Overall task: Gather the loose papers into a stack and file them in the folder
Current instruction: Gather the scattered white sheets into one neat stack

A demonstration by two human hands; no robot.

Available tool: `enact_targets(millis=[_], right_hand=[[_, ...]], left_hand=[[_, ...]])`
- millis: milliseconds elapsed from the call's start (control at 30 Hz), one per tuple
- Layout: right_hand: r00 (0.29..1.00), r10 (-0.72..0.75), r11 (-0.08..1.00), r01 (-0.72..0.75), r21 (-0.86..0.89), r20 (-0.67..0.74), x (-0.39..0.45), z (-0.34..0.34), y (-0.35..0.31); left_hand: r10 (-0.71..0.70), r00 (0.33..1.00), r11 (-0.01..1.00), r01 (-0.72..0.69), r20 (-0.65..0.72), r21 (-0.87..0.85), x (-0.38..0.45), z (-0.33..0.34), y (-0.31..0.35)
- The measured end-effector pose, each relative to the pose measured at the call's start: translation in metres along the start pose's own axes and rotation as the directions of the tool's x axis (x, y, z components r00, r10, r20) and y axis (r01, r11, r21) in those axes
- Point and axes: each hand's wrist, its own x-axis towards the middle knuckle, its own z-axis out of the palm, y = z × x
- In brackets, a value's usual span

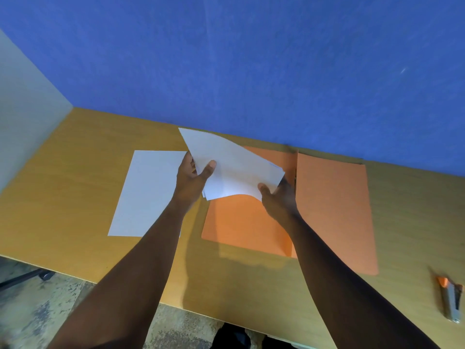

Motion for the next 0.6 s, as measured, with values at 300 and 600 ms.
enact_targets(millis=[300,600], right_hand=[[1.0,0.008,0.991,-0.007,0.132,-0.006,-0.001,-0.003,-0.007],[0.995,0.087,0.993,-0.091,0.079,0.05,-0.007,0.003,0.01]], left_hand=[[0.117,0.992,0.993,-0.116,-0.047,0.027,0.0,0.003,-0.003],[-0.078,0.997,0.991,0.078,-0.001,0.109,-0.003,0.004,-0.026]])
